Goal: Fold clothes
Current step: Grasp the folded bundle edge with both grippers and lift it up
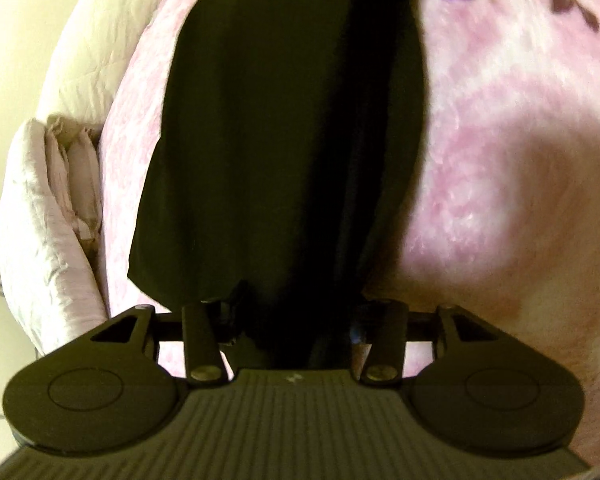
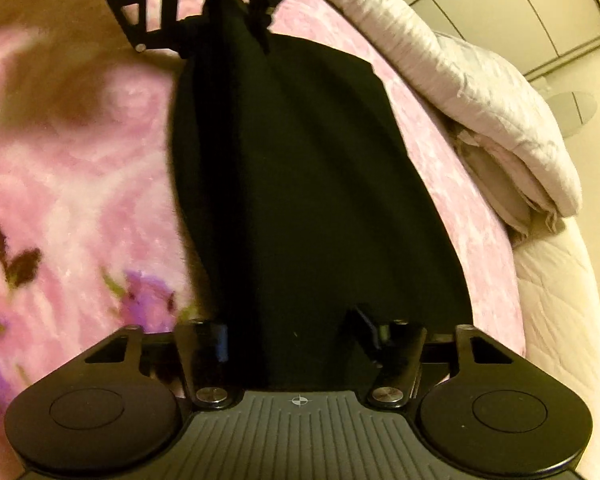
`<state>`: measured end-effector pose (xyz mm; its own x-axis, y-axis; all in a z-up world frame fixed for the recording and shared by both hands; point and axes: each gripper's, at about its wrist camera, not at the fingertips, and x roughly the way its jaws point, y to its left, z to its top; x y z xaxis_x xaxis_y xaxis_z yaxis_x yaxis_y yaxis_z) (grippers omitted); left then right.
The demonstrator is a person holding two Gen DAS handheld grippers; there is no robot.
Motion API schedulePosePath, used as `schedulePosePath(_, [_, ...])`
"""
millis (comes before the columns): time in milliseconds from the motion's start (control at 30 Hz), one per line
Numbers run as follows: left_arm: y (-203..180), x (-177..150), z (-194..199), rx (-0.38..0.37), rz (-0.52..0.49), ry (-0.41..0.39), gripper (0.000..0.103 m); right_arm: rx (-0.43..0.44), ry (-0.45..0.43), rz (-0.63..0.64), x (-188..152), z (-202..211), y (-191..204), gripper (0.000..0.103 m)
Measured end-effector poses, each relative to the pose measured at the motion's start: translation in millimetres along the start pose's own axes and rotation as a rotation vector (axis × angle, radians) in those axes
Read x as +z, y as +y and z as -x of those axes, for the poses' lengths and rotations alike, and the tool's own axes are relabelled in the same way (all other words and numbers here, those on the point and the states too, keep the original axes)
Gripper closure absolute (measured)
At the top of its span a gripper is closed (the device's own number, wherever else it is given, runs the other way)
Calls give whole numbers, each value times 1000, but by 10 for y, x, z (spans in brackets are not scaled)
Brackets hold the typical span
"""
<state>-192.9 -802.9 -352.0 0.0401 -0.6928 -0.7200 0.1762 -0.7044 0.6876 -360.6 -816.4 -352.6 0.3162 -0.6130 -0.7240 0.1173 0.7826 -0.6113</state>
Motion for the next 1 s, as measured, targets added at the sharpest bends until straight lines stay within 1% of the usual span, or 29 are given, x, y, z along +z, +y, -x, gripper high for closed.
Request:
schedulePosePath(33, [27,10,7,-6,-1,5,61,13,1,-6,5,-22,-8,68])
schedulePosePath(100, [126,31,57,-28,16,14,67,50,-2,-45,-15,-5,-79,76])
schedulePosePath(133, [176,42,82,-40,24,18,72,72,-1,-67,-18,15,-140,80])
schedulePosePath(167, [226,53,106,-51,32,23,76,96,3,-84,-7,38,-218,82])
schedulePosePath(233, [326,74,156,-73,49,32,78,126,11,-102,51,109,-380,85])
schedulePosePath(333, [489,107,247,-103,78,46,81,162,23,-119,159,230,-626,86])
schedulePosePath(467, [728,148,488,-119,119,57,82,191,41,-132,325,431,-942,86])
schedulePosePath(733, [1060,196,1083,-131,154,61,83,218,47,-149,579,1083,-1369,86])
schedulePosePath(867, [1226,220,1380,-137,171,63,83,228,41,-148,673,1417,-1452,86])
schedulePosePath(1000, [1241,277,1656,-133,158,56,83,236,45,-148,705,1700,-1444,86])
